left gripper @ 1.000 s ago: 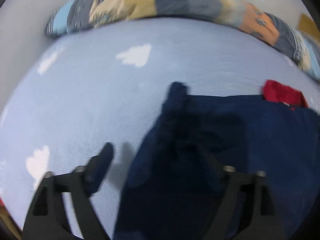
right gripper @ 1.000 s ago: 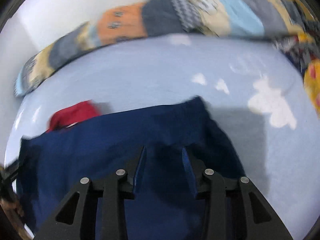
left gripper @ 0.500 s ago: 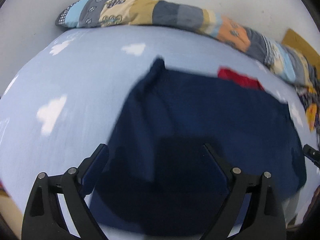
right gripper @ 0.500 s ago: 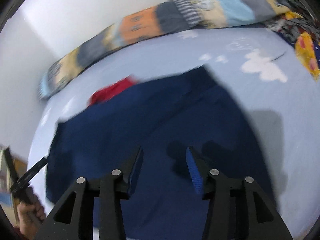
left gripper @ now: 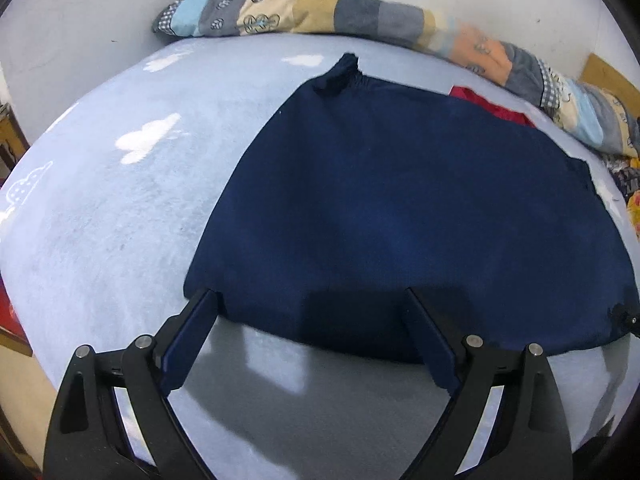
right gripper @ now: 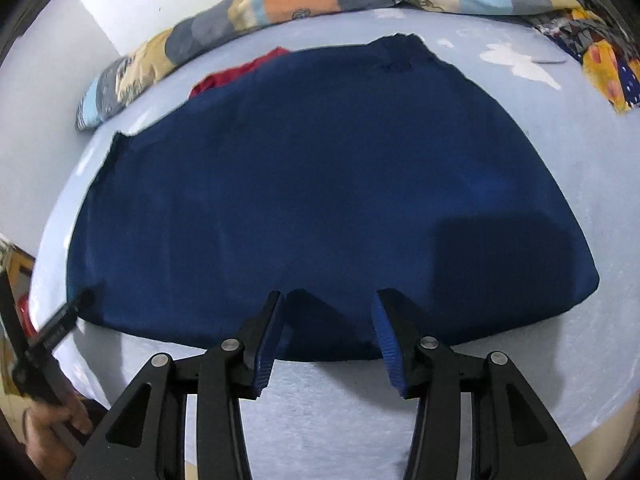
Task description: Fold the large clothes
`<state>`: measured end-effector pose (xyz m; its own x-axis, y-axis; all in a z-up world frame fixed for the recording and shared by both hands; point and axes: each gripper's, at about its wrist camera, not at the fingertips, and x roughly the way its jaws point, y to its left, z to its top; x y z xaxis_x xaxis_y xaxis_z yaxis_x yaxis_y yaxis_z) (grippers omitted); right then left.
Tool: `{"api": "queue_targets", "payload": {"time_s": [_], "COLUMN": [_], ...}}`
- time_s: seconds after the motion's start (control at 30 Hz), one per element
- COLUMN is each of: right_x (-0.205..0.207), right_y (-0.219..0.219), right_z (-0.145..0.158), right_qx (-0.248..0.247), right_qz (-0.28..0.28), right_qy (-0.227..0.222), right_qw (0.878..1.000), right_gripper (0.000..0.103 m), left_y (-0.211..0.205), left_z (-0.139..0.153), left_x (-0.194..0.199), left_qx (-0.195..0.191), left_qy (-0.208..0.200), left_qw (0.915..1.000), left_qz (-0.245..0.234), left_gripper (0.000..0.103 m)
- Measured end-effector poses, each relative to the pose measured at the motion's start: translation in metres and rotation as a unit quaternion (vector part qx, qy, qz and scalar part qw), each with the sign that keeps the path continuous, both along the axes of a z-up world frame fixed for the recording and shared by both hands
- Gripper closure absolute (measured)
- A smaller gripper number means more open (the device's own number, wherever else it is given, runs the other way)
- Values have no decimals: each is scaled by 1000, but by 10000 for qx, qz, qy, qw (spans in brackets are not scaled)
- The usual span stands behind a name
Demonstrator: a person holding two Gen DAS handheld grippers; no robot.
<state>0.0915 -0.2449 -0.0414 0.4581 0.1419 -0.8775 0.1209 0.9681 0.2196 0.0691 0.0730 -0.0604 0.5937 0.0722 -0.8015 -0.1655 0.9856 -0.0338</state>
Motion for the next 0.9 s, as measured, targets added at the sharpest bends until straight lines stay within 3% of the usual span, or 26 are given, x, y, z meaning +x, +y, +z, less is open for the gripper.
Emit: {"api": "queue_targets", "payload": {"time_s": [0.17,0.33,0.53,0.9], "right_x": [-15,-13,-4,6], "right_y": [11,40,56,64], "right_z": [17,16,3,-15], "right_qx": [77,-124,-230,-336], "right_qz": [140,595,790,756], "right_qy": [-488,-648,-495,-227], "right_qw": [9987,9961,9954,9963], "right_gripper": [55,55,55,52], "left_y": [-18,-55,-76,-96], "left_z": [12,21,7,-8], "left_x": [-15,-16,0,9], "left_qx": [306,705,759,718], "left_qy": [-398,-736,-549,-397], "left_qw": [9980,9890,9863,9869], "left_qz": [-391,-1070,-1357,-1392], "left_gripper": [9,9,9,9]}}
